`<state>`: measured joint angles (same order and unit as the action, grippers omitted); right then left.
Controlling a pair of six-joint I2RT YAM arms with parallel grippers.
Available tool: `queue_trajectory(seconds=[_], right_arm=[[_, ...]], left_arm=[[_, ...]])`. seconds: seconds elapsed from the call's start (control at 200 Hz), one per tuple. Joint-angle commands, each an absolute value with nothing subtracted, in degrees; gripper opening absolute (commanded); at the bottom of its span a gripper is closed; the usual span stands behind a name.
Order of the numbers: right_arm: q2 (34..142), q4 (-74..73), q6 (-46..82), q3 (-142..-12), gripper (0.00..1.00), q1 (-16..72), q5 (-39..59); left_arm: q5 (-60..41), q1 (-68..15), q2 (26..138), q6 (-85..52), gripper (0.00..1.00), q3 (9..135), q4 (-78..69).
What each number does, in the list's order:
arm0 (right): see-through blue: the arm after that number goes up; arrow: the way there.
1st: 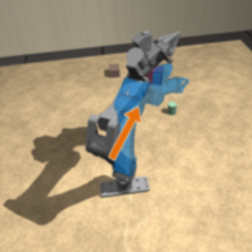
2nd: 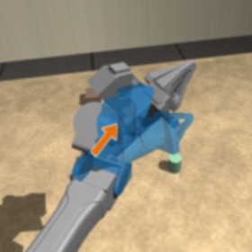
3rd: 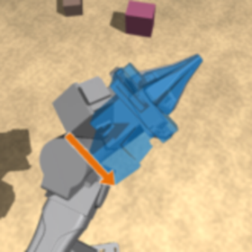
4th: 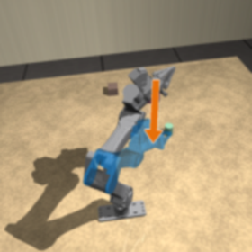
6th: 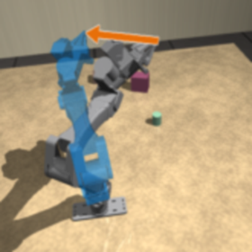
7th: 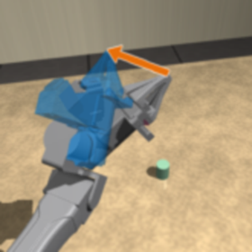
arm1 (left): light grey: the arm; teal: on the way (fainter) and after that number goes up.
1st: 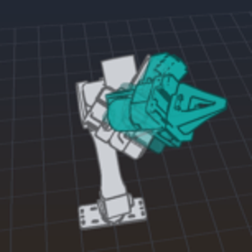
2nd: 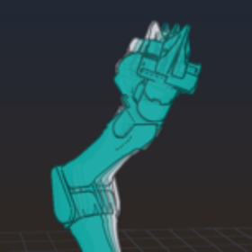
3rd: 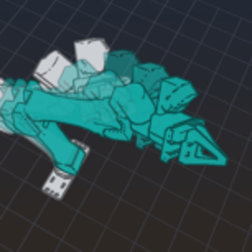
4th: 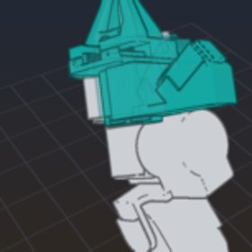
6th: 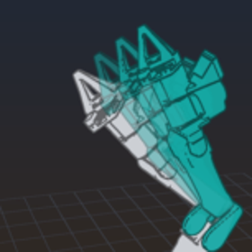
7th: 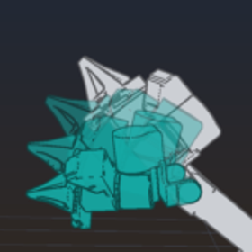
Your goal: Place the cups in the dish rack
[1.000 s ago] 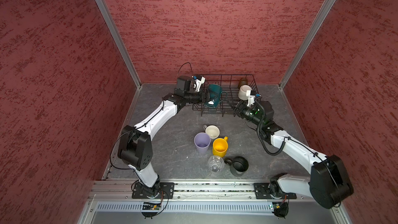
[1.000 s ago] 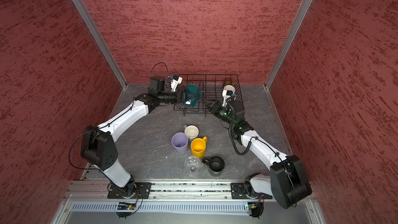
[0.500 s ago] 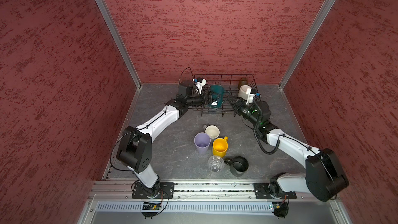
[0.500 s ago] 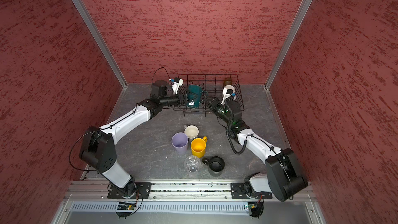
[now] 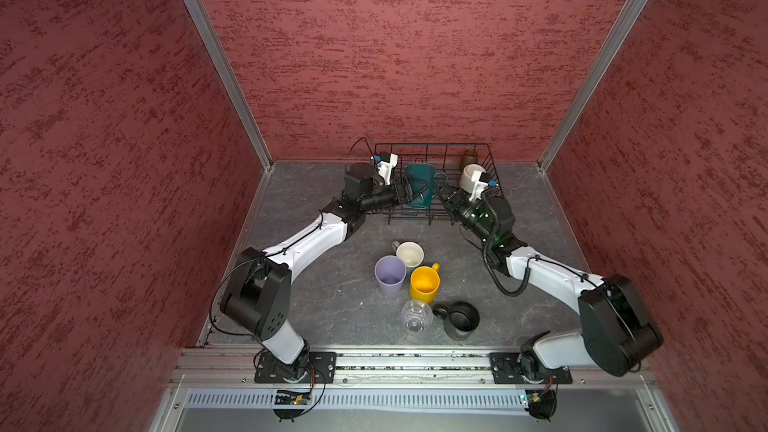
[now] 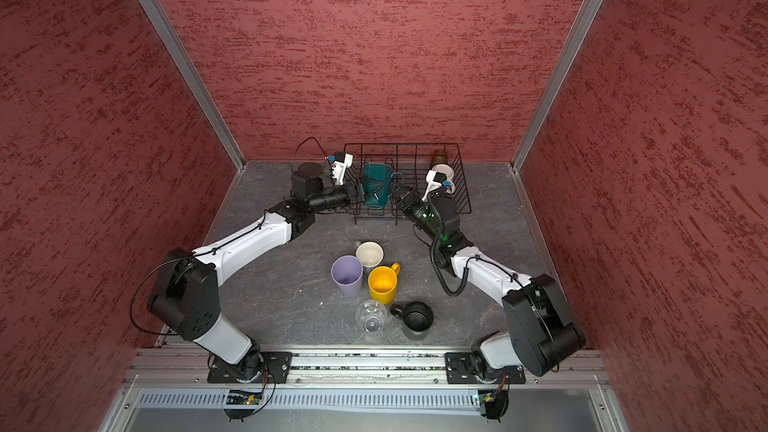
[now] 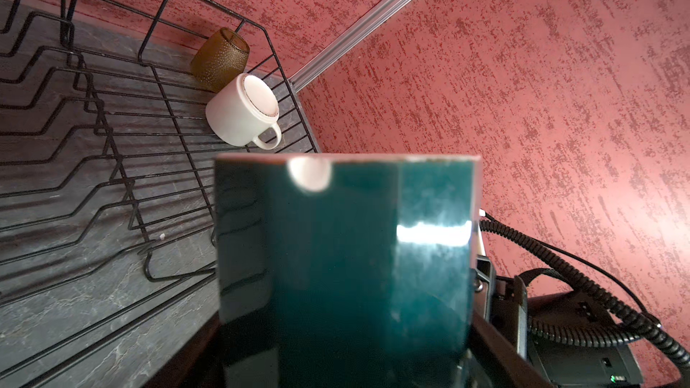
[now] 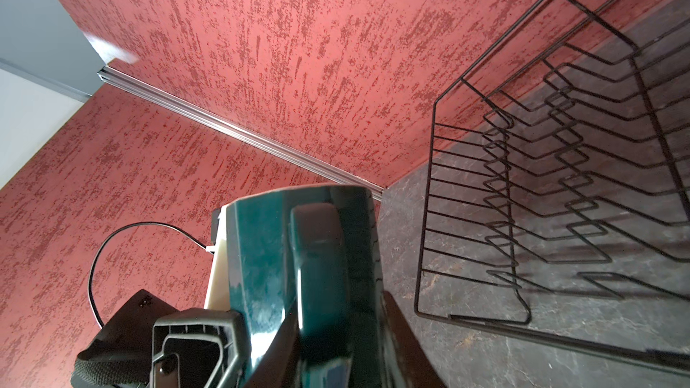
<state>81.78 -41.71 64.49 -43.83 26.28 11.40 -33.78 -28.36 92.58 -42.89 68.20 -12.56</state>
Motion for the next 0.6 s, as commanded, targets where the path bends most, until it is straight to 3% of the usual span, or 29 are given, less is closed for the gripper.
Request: queue_trajectory(seconds=[0.0,0.286,0.431,0.596], right_arm=[[82.97,-46.14,66.69,-44.43,0.28,27.15,8.97],[86.83,-51.20,66.72,-45.40,0.19,28.18,8.62],[87.52,-51.50,65.89,-46.69,0.00,28.56,9.33],[85.90,-49.33,64.05,-47.03,0.00,28.77,9.52]], left_arm=[[-34.63,-29.52,90.27,-44.09,0.00,68.69,-22.01],[-34.72,-30.84,91.15,-45.49,0.00,67.66,-25.46],[-35.24,-31.11,91.94,-46.19,0.00,67.85,-26.49],[-35.23,-30.88,91.64,-44.78,0.00,67.68,-26.24]])
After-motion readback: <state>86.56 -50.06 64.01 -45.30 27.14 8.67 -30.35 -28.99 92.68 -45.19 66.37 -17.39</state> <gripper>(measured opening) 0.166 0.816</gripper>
